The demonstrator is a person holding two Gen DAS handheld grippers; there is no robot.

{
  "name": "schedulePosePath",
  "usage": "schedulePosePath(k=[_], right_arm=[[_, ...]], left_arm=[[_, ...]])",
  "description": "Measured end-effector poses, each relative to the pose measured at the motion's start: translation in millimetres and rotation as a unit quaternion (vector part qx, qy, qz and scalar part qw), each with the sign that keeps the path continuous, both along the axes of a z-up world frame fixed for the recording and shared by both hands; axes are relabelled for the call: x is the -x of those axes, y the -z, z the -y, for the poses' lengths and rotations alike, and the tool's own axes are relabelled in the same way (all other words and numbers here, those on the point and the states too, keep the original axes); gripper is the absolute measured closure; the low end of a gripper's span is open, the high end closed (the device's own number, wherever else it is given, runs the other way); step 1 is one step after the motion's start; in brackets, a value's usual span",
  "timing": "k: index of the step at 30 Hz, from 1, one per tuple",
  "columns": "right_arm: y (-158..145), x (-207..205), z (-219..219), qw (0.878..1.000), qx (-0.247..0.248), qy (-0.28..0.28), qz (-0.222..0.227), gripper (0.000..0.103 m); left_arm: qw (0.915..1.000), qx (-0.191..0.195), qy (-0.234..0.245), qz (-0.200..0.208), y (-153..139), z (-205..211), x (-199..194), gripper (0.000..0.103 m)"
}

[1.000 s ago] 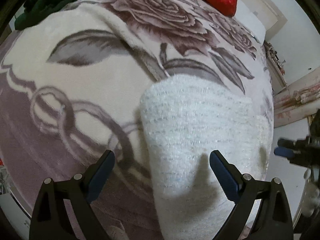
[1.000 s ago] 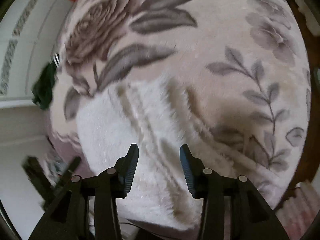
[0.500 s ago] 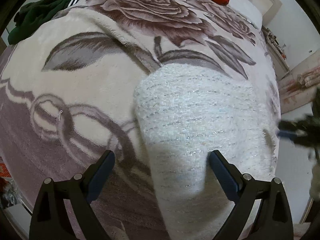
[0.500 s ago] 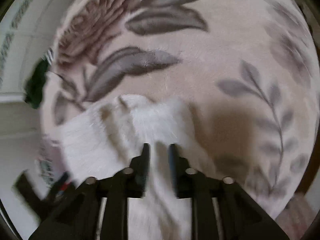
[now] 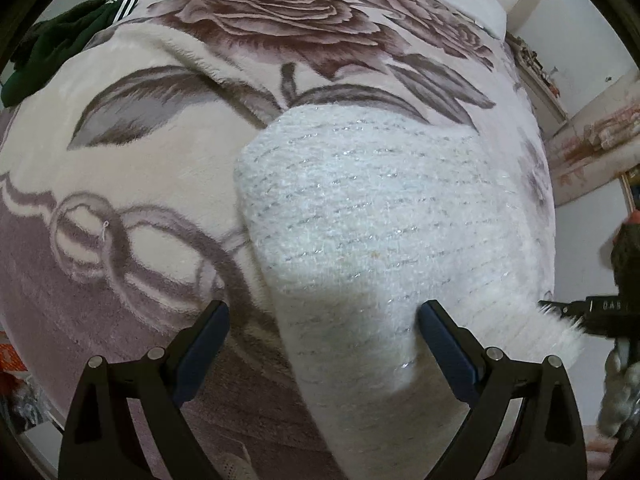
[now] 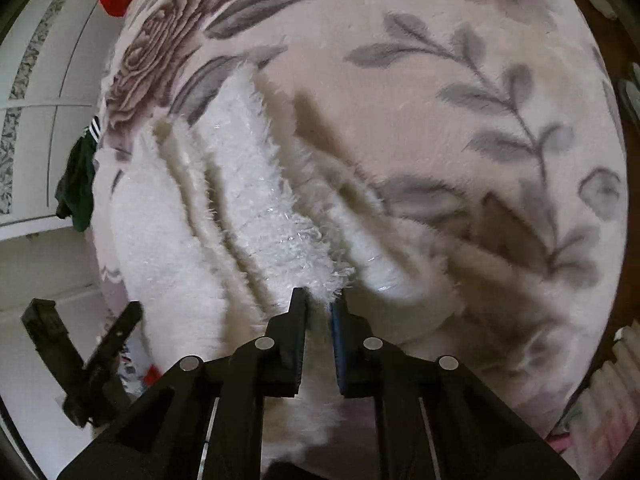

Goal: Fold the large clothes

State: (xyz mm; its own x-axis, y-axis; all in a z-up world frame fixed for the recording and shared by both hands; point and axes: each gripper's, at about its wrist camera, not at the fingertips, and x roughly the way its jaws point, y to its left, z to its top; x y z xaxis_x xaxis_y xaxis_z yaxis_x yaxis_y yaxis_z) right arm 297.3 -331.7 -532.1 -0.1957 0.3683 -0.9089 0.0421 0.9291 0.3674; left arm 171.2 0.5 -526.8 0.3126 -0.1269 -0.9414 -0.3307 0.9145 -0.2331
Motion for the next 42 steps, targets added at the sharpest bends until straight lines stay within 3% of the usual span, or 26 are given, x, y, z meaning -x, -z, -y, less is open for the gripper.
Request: schedulePosePath(k=[2, 4, 6, 7, 9, 10, 11, 12, 14, 16, 18, 20, 21, 22, 23, 26, 27, 28, 29, 30, 31, 33, 36, 37, 38, 42], right_arm=[[-16, -17, 4, 1.000, 0.003, 0.010, 0.018, 0.090], [-38, -36, 3, 0.997, -0.045, 0.031, 0.052, 0.086], [-45, -56, -16, 0.995, -0.070, 0.006, 0.069, 0.049], [-42, -65, -26, 0.995, -0.067, -0.014, 0.071, 0.039], [-17, -86, -54, 0.996, -0.040, -0.051, 0.062, 0.034], [-6, -93, -63, 0.996, -0.051, -0.056, 0.052, 0.034], [3, -100, -72, 0.995, -0.064, -0.056, 0.047, 0.051], [9, -104, -79, 0.995, -0.066, -0.052, 0.051, 0.097], [-6, -108, -103, 0.989, -0.078, -0.083, 0.098, 0.097], [-29, -107, -117, 0.978, -0.120, -0.099, 0.142, 0.097], [-24, -111, -122, 0.977, -0.112, -0.092, 0.156, 0.097], [13, -120, -122, 0.985, -0.038, -0.109, 0.130, 0.097], [33, -122, -124, 0.987, -0.013, -0.126, 0.095, 0.096], [44, -123, -118, 0.992, -0.017, -0.115, 0.057, 0.095], [43, -124, -111, 0.993, -0.023, -0.102, 0.046, 0.090], [-1, -117, -82, 0.995, -0.039, -0.061, 0.066, 0.063], [-20, -109, -74, 0.994, -0.049, -0.057, 0.078, 0.063], [-37, -98, -69, 0.992, -0.067, -0.060, 0.084, 0.063], [-49, -85, -66, 0.991, -0.082, -0.071, 0.076, 0.058], [-55, -70, -64, 0.991, -0.087, -0.087, 0.060, 0.046], [-57, -57, -63, 0.990, -0.085, -0.098, 0.048, 0.043], [-49, -31, -63, 0.990, -0.081, -0.116, 0.017, 0.044], [-6, 4, -70, 0.988, -0.062, -0.137, -0.042, 0.044], [4, 12, -69, 0.988, -0.073, -0.128, -0.041, 0.050], [9, 19, -66, 0.989, -0.083, -0.110, -0.043, 0.090], [-26, 47, -30, 0.996, -0.085, -0.013, 0.037, 0.093]], left_arm=[[1.0000, -0.007, 0.004, 0.000, -1, 1, -1, 0.005], [1.0000, -0.008, 0.003, 0.004, -1, 1, -2, 0.005], [1.0000, -0.002, 0.001, 0.003, 1, 0, -3, 0.005], [1.0000, 0.000, 0.000, 0.004, 2, 0, -3, 0.005], [1.0000, 0.003, -0.001, 0.005, 3, 0, -3, 0.005], [1.0000, 0.004, -0.001, 0.006, 3, 0, -3, 0.005], [1.0000, 0.005, -0.001, 0.007, 4, 1, -3, 0.005], [0.9999, 0.008, 0.000, 0.007, 5, 1, -4, 0.005], [0.9998, 0.015, 0.001, 0.010, 7, 2, -4, 0.005], [0.9997, 0.022, 0.003, 0.008, 12, 4, -4, 0.005], [0.9997, 0.025, 0.004, 0.004, 15, 6, -6, 0.005], [0.9996, 0.027, 0.004, 0.004, 16, 7, -7, 0.005], [0.9995, 0.031, 0.004, 0.004, 15, 8, -7, 0.005], [0.9995, 0.030, 0.006, 0.003, 14, 9, -8, 0.005], [0.9996, 0.026, 0.008, 0.003, 13, 10, -8, 0.005], [0.9998, 0.013, 0.001, 0.013, 2, 8, -2, 0.005], [0.9997, 0.008, -0.011, 0.020, -5, 5, 3, 0.005], [0.9995, 0.006, -0.020, 0.025, -10, 1, 6, 0.005], [0.9990, 0.001, -0.036, 0.028, -16, -5, 12, 0.005], [0.9983, -0.004, -0.050, 0.031, -20, -10, 17, 0.005], [0.9974, -0.008, -0.064, 0.032, -23, -15, 23, 0.005], [0.9965, -0.012, -0.080, 0.024, -22, -21, 30, 0.005], [0.9953, -0.002, -0.097, -0.001, -8, -23, 39, 0.005], [0.9950, 0.007, -0.099, -0.009, -2, -22, 40, 0.005], [0.9949, 0.011, -0.100, -0.009, -1, -20, 41, 0.005], [0.9961, 0.005, -0.088, 0.013, 0, -7, 40, 0.005]])
